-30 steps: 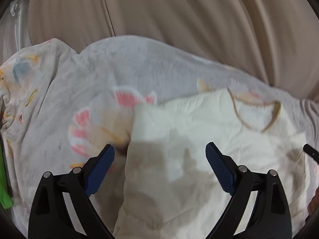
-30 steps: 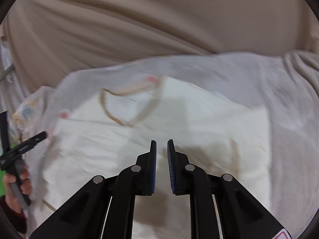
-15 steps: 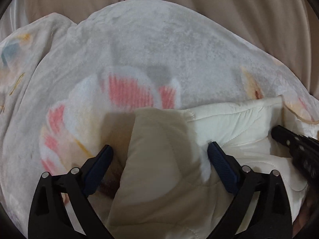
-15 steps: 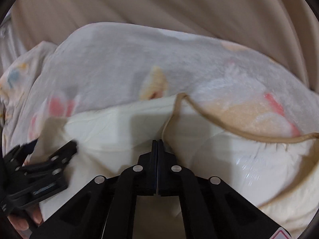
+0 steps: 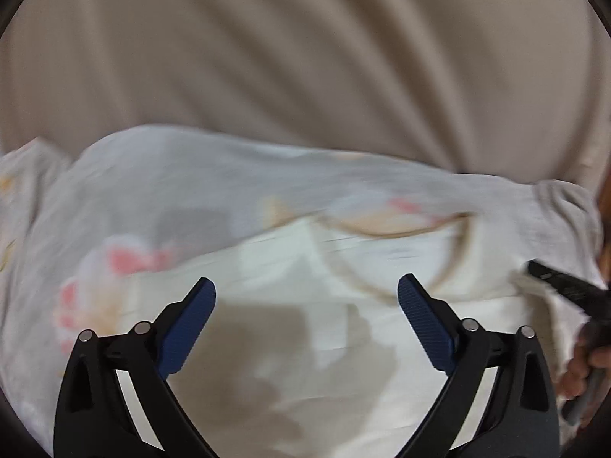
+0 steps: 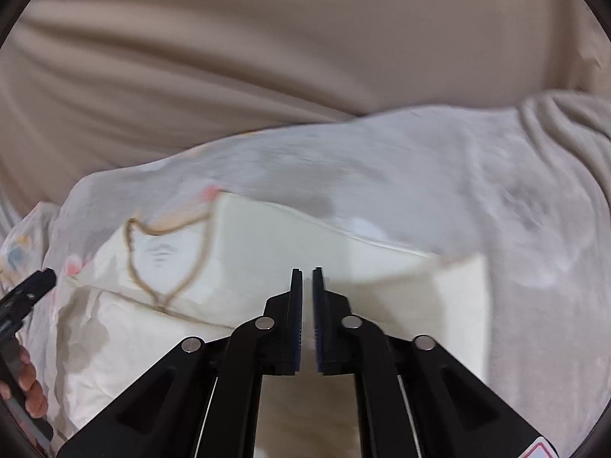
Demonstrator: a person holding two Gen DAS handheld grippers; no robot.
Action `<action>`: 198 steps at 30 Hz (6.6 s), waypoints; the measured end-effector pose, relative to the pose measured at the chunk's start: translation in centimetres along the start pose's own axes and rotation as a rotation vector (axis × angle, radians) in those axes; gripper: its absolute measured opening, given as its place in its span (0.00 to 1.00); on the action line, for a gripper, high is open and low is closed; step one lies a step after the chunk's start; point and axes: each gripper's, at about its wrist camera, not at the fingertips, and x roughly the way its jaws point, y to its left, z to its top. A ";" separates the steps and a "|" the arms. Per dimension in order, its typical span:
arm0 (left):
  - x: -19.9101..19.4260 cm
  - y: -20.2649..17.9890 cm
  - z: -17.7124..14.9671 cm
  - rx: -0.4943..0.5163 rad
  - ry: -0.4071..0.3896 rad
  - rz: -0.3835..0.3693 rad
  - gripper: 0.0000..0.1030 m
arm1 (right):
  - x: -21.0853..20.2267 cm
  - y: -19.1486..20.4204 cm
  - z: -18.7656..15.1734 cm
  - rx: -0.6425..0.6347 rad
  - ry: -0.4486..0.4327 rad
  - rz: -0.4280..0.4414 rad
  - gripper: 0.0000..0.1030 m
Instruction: Fold large clothes
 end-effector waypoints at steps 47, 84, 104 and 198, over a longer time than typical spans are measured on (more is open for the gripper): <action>-22.3 11.0 -31.5 -0.263 0.244 0.121 0.95 | -26.8 -9.0 -32.5 0.147 0.044 0.013 0.70; -43.9 5.9 -24.4 -0.120 -0.266 -0.159 0.09 | -46.3 -3.2 -29.2 0.084 -0.550 0.240 0.06; -10.4 7.3 -18.6 -0.124 0.115 0.175 0.13 | -12.0 -5.6 -15.1 0.153 -0.076 -0.003 0.07; -16.6 2.3 -21.3 0.062 0.128 0.213 0.87 | -13.8 16.3 -24.0 -0.428 0.057 0.103 0.22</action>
